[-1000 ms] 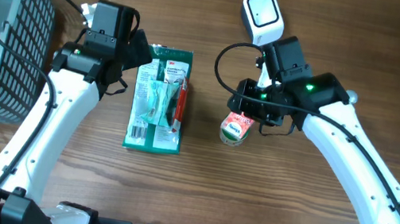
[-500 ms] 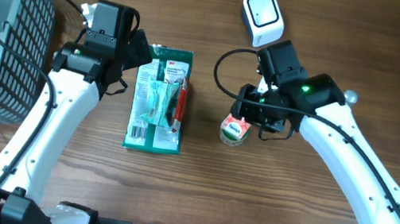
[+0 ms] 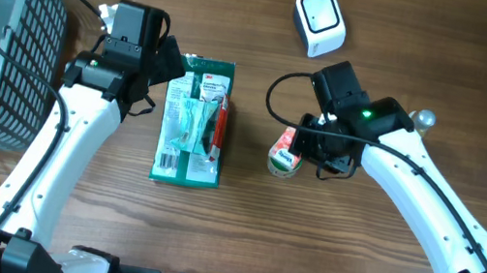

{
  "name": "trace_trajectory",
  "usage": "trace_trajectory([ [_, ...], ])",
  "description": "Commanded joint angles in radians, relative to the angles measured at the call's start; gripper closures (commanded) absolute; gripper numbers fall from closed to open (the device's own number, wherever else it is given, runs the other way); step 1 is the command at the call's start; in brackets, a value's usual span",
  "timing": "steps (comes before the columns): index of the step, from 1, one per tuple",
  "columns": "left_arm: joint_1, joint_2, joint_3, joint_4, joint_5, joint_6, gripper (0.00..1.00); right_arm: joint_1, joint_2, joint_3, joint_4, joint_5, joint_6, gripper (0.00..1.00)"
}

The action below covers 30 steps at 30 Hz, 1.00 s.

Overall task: Scan the item barcode
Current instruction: 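Lower and close the right gripper on the red tissue pack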

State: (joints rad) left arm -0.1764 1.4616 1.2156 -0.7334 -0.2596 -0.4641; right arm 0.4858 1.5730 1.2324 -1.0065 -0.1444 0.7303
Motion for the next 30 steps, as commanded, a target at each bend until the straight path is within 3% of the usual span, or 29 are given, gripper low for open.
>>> trace_trajectory([
  [1,0.005,0.005,-0.003,0.003,0.002,0.016,0.00,0.002,0.007,-0.004,0.013,0.013,0.016,0.52],
  [25,0.005,0.005,-0.003,0.003,0.002,0.016,0.00,0.002,0.007,-0.063,0.084,-0.013,0.035,0.53],
  [30,0.005,0.005,-0.003,0.003,0.002,0.016,0.00,0.002,0.007,-0.068,0.098,-0.013,0.037,0.60],
])
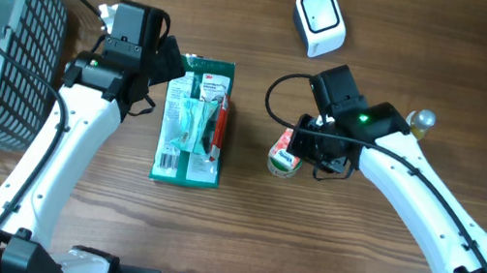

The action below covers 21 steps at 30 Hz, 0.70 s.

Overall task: Scan the item barcode
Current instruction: 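Lower and close the right gripper on the red tissue pack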

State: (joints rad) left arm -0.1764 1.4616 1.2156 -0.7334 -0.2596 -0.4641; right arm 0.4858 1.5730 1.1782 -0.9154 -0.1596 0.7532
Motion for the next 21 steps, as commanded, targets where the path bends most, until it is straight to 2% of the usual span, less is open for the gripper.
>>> trace_trajectory([
  [1,0.005,0.005,-0.003,0.003,0.002,0.015,0.00,0.002,0.007,-0.014,0.006,0.002,0.016,0.61],
  [7,0.005,0.005,-0.003,0.003,0.002,0.016,0.00,0.002,0.007,-0.018,0.000,0.002,0.035,0.67],
  [16,0.005,0.005,-0.003,0.003,0.002,0.015,0.00,0.002,0.007,-0.042,0.019,0.002,0.036,0.69],
  [21,0.005,0.005,-0.003,0.003,0.002,0.016,0.00,0.002,0.007,-0.042,0.021,0.002,0.036,0.77],
])
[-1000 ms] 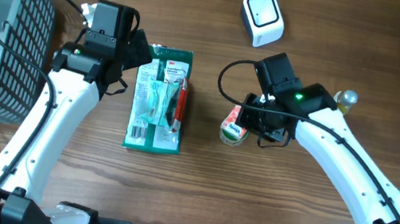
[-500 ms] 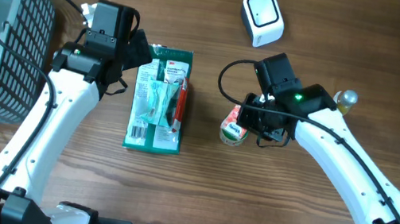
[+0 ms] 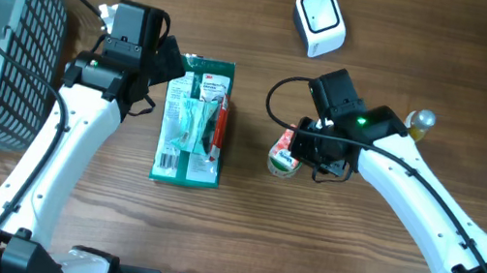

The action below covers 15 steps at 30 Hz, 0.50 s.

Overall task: Scan the item barcode
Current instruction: 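Lower and close the right gripper on the red tissue pack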

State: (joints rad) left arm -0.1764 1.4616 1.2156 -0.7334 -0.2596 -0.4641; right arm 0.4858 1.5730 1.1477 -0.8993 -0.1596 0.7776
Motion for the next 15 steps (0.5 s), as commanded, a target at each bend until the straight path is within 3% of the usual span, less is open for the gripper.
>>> trace_trajectory([
  [1,0.005,0.005,-0.003,0.003,0.002,0.015,0.00,0.002,0.007,-0.011,0.005,0.002,0.011,0.77],
  [15,0.005,0.005,-0.003,0.003,0.002,0.016,0.00,0.002,0.007,-0.011,0.007,0.010,0.011,0.80],
])
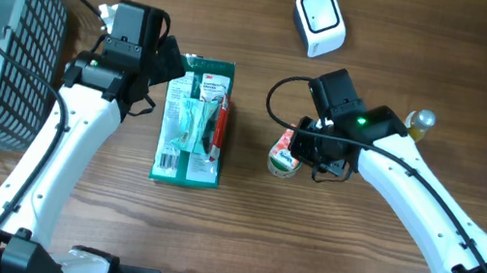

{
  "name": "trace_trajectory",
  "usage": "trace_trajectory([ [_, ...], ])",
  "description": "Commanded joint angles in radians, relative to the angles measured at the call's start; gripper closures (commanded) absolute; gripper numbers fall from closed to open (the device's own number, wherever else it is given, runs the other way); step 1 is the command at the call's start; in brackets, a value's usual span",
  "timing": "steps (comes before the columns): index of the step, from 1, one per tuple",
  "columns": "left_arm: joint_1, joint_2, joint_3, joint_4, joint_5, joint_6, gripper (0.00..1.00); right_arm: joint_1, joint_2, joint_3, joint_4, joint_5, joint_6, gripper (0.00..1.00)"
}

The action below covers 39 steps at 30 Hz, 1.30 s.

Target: Scan the item barcode

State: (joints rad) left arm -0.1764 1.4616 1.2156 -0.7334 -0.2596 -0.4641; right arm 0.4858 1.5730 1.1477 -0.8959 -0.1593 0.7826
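A small round tub (283,159) with a red, green and white label stands at mid table. My right gripper (305,149) is down at its right side, against it. The wrist hides the fingers, so whether they hold the tub is not visible. The white barcode scanner (320,21) sits at the far edge, above the right arm. A flat green retail pack (194,121) lies left of centre. My left gripper (172,58) rests at its top left corner, its fingers spread and nothing between them.
A dark wire basket (5,30) fills the far left. A small bottle with a silver cap (420,118) stands just right of the right wrist. Black cables loop off both wrists.
My right gripper was beside the tub from the oldest moment. Its wrist then stood a little further left and down, leaving more of the silver-capped bottle in sight behind it. The tub, the green pack, the scanner and my left arm have kept their places.
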Motion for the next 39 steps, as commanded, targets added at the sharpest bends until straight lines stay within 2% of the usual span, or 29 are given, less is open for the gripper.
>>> trace_trajectory([
  [1,0.005,0.005,-0.003,0.003,0.002,0.016,0.00,0.002,0.007,-0.011,0.006,0.010,0.006,0.80],
  [4,0.005,0.005,-0.003,0.003,0.002,0.015,0.00,0.002,0.007,-0.011,0.014,0.010,0.007,0.78],
  [6,0.005,0.005,-0.003,0.003,0.002,0.016,0.00,0.002,0.007,-0.011,0.014,0.010,0.006,0.69],
  [13,0.005,0.005,-0.003,0.003,0.002,0.016,0.00,0.002,0.007,-0.011,0.014,0.001,0.006,0.68],
  [19,0.005,0.005,-0.003,0.003,0.002,0.016,0.00,0.002,0.007,-0.011,0.013,0.002,0.002,0.73],
  [28,0.005,0.005,-0.003,0.003,0.002,0.015,0.00,0.002,0.007,-0.011,0.017,0.002,0.003,0.67],
  [36,0.005,0.005,-0.003,0.003,0.002,0.016,0.00,0.002,0.007,-0.053,0.052,0.002,0.006,0.70],
  [39,0.005,0.005,-0.003,0.003,0.002,0.015,0.00,0.002,0.007,-0.075,0.079,0.001,0.006,0.75],
])
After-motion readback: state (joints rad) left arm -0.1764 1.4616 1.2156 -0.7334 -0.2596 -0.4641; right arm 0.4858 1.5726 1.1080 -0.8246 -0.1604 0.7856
